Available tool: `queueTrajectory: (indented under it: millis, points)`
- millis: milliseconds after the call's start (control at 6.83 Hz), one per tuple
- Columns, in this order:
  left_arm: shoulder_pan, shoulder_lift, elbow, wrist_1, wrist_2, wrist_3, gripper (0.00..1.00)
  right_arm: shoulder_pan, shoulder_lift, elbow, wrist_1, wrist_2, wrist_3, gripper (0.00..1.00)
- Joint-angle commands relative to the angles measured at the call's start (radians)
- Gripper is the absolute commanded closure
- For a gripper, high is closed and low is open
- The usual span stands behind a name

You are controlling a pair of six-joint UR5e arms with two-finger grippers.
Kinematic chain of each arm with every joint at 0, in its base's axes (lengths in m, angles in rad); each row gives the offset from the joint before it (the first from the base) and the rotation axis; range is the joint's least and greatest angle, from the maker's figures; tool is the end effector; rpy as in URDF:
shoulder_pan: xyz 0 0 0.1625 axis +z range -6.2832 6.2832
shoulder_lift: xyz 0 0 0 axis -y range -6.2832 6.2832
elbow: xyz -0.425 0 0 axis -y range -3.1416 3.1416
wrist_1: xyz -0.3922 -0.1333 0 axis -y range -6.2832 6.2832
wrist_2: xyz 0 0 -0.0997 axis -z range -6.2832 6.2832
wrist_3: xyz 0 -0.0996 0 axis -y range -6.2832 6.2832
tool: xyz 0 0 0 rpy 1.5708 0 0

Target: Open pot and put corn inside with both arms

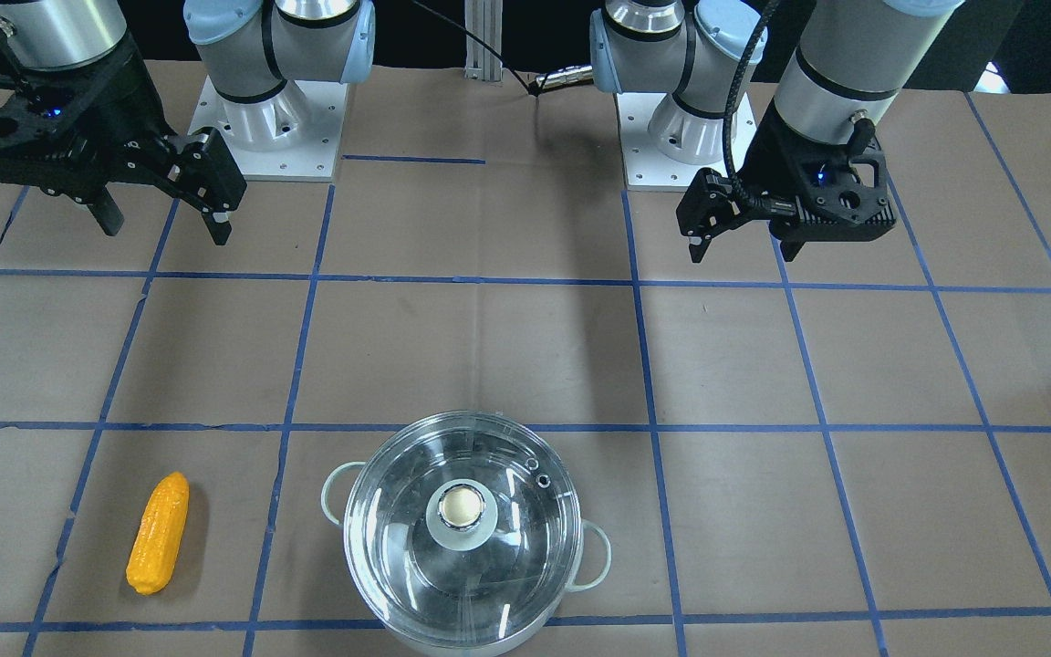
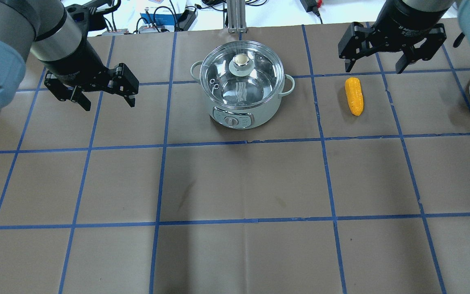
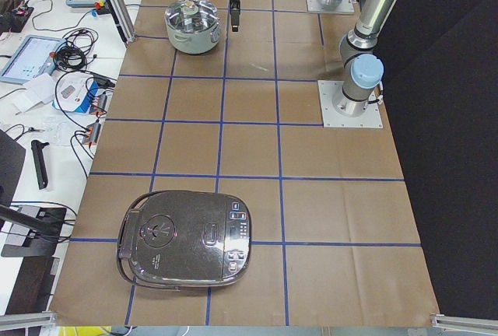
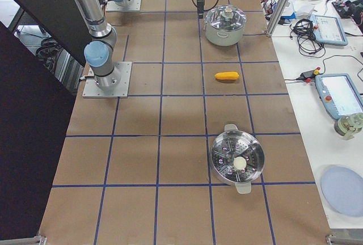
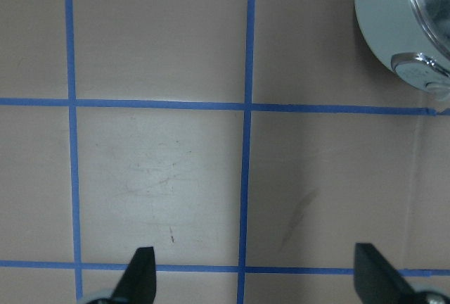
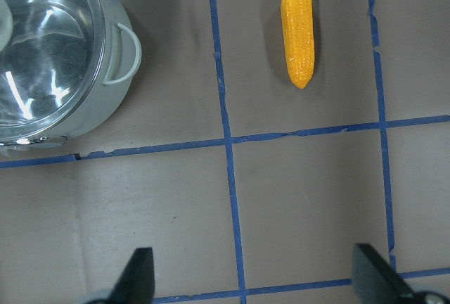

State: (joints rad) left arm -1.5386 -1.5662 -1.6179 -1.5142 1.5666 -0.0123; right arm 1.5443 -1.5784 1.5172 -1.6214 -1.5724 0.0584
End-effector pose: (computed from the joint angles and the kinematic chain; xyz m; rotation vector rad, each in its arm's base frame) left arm -0.1178 -0.4950 0.4726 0.0698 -3.1367 0.0222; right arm 0.1199 -0.5018 0.5236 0.1332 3.1337 -0.1755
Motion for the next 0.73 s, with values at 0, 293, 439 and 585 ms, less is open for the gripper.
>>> queueTrajectory:
  millis: [0,293,439,585]
  points:
    - [0.0,-0.005,-0.002,0.002,0.001,-0.002,0.0,0.005,0.0,-0.005,0.0,0.0,-0.091,0.0]
    - [0.0,-0.02,0.009,0.011,0.0,0.0,0.0,-0.024,0.024,-0.082,0.011,-0.005,-0.086,0.03]
    - [-0.002,-0.023,0.012,0.012,0.001,-0.003,0.0,-0.07,0.143,-0.206,0.068,-0.012,-0.098,0.06]
    - [-0.006,-0.035,0.035,0.02,-0.003,-0.015,0.0,-0.093,0.266,-0.282,0.068,-0.012,-0.109,0.09]
